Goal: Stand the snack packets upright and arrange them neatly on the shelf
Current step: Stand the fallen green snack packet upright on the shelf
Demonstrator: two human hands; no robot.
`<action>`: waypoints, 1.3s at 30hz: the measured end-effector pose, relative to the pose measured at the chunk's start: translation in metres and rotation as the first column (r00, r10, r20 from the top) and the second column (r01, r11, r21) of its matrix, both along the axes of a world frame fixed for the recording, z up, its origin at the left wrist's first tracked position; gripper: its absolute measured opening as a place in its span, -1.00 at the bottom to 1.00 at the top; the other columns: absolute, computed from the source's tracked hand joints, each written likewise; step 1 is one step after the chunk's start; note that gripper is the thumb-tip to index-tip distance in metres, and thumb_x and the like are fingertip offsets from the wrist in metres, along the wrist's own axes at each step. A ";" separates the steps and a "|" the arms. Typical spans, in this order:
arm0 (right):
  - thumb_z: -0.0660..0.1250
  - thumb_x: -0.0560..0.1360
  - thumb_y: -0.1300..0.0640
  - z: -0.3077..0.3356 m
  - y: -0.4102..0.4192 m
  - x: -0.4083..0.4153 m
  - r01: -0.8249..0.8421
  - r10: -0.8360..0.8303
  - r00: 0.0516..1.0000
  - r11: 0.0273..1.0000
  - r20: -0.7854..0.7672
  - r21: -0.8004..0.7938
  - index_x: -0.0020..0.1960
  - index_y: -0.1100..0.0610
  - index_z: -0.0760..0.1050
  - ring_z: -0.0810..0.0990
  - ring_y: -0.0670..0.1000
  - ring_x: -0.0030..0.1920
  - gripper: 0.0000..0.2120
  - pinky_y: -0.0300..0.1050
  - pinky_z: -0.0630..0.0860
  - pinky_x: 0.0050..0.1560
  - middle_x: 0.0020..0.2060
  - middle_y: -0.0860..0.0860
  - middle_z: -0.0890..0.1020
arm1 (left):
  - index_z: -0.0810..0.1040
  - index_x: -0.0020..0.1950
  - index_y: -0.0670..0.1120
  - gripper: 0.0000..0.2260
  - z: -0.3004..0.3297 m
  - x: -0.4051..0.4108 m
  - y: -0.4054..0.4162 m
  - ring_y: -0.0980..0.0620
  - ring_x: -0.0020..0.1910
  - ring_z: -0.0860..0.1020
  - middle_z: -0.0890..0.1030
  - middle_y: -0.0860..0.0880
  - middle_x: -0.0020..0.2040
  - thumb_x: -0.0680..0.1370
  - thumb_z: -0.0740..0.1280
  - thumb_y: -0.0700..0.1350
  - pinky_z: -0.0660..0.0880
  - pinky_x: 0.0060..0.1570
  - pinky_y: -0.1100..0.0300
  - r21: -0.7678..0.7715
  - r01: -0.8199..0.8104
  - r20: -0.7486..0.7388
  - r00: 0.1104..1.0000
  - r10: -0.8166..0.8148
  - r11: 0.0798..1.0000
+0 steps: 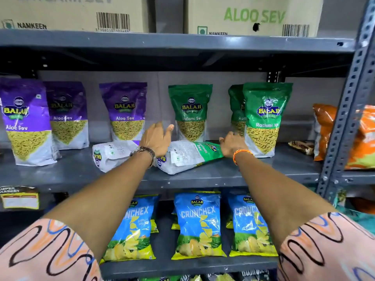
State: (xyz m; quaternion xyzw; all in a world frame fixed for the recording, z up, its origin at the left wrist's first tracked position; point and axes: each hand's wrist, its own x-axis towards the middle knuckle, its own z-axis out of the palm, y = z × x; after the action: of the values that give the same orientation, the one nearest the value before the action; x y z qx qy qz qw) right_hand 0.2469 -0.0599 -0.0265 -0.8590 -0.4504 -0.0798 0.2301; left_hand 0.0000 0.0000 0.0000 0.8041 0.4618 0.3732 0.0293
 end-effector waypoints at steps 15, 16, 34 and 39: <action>0.31 0.44 0.41 0.001 0.025 0.031 0.307 0.269 0.535 0.821 -0.801 0.481 -0.15 0.21 0.49 0.69 0.30 0.00 -0.87 0.22 0.68 -0.18 0.12 0.22 0.64 | 0.70 0.11 -0.05 -0.75 -0.013 0.024 0.009 -0.14 -0.10 0.67 0.74 -0.13 -0.07 0.46 0.43 -0.03 0.61 -0.07 0.06 -0.233 0.040 0.022 0.999 -0.035 0.972; 0.32 0.43 0.40 0.007 0.028 0.033 0.339 0.305 0.513 0.787 -0.802 0.516 -0.18 0.20 0.49 0.70 0.27 -0.06 -0.87 0.22 0.68 -0.21 0.07 0.20 0.66 | 0.71 0.11 -0.04 -0.75 -0.016 0.023 0.008 -0.14 -0.08 0.67 0.74 -0.13 -0.07 0.45 0.45 -0.06 0.61 -0.04 0.05 -0.212 0.027 0.083 0.997 -0.009 0.977; 0.40 0.50 0.17 0.130 0.029 0.001 -0.018 0.486 0.837 0.485 -0.252 0.874 0.05 0.23 0.67 0.55 -0.04 -0.15 -0.81 -0.23 0.46 -0.10 -0.15 0.05 0.67 | 0.52 0.18 -0.10 -0.57 -0.055 0.079 -0.021 -0.17 0.13 0.56 0.58 -0.14 0.15 0.36 0.54 -0.09 0.47 0.17 -0.01 -0.123 0.062 0.493 0.870 0.006 0.990; 0.29 0.39 -0.42 0.098 0.003 -0.002 -0.097 0.700 0.583 0.565 -0.414 0.819 -0.18 0.01 0.60 0.55 -0.09 -0.15 -0.51 -0.07 0.47 -0.03 -0.19 -0.10 0.69 | 0.40 0.28 -0.15 -0.45 -0.055 0.091 -0.044 -0.23 0.23 0.46 0.44 -0.19 0.28 0.40 0.51 0.02 0.34 0.28 0.00 -0.181 -0.010 0.581 0.806 0.115 0.983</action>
State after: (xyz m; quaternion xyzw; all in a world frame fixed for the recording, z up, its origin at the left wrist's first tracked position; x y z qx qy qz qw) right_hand 0.2451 -0.0573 0.0712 -0.5125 -0.4542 0.1450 0.7142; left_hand 0.0907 -0.0441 -0.0552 0.6277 0.4860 0.5643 0.2266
